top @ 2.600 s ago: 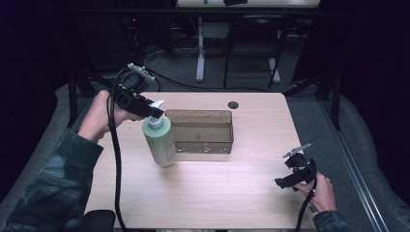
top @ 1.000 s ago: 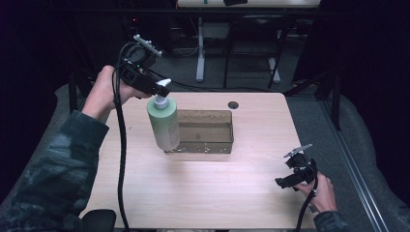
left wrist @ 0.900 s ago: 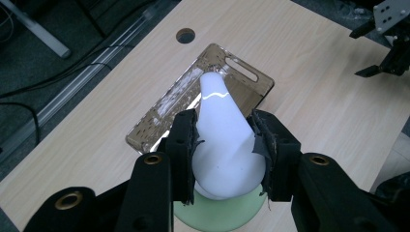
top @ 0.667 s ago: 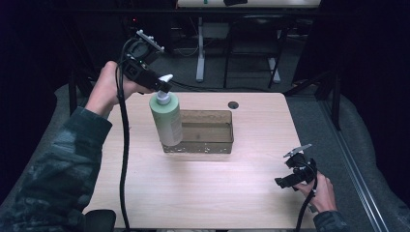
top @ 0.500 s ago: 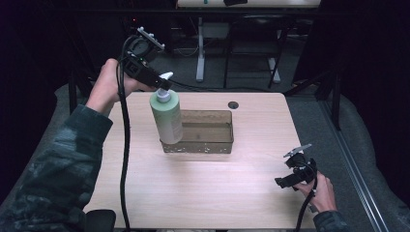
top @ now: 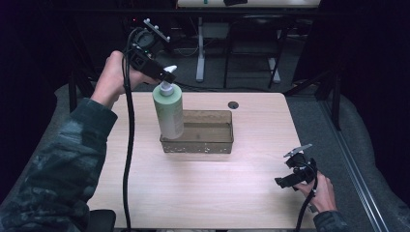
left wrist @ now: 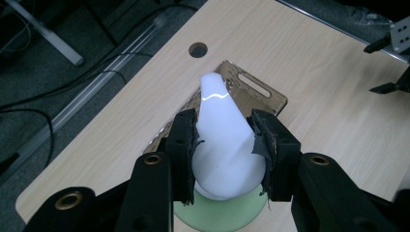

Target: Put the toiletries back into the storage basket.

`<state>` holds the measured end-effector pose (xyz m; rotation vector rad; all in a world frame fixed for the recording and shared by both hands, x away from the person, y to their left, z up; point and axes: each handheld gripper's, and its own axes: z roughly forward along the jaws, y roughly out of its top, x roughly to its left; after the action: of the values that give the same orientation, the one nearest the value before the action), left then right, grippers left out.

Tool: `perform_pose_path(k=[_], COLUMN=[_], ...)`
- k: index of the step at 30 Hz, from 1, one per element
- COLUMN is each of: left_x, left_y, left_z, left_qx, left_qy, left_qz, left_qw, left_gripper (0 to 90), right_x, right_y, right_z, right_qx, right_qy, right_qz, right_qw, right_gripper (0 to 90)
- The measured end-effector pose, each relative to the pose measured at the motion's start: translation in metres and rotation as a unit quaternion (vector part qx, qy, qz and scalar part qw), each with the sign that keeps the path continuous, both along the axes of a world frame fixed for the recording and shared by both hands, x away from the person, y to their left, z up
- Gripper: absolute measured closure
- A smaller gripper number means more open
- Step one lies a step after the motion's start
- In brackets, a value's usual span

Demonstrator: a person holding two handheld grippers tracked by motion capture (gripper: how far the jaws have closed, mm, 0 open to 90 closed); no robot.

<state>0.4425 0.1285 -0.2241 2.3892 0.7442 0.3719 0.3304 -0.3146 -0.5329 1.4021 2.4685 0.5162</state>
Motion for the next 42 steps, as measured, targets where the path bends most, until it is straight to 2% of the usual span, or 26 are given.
perform_pose_path(k=[10, 42], left_x=[0.01, 0.034], left_y=[-0.007, -0.008], left_z=[-0.001, -0.006], left_qx=[0.002, 0.003], left_qy=[-0.003, 0.002], left_qz=[0.007, 0.033], left_qw=[1.0, 0.9995], left_gripper=[63.0, 63.0], right_x=[0.0, 0.0], right_y=[0.0, 0.0], right_z=[0.0, 0.0], right_qx=[0.003, -0.002], right_qy=[0.0, 0.0], right_qz=[-0.002, -0.001], right_qw=[1.0, 1.0], right_gripper=[0.0, 0.0])
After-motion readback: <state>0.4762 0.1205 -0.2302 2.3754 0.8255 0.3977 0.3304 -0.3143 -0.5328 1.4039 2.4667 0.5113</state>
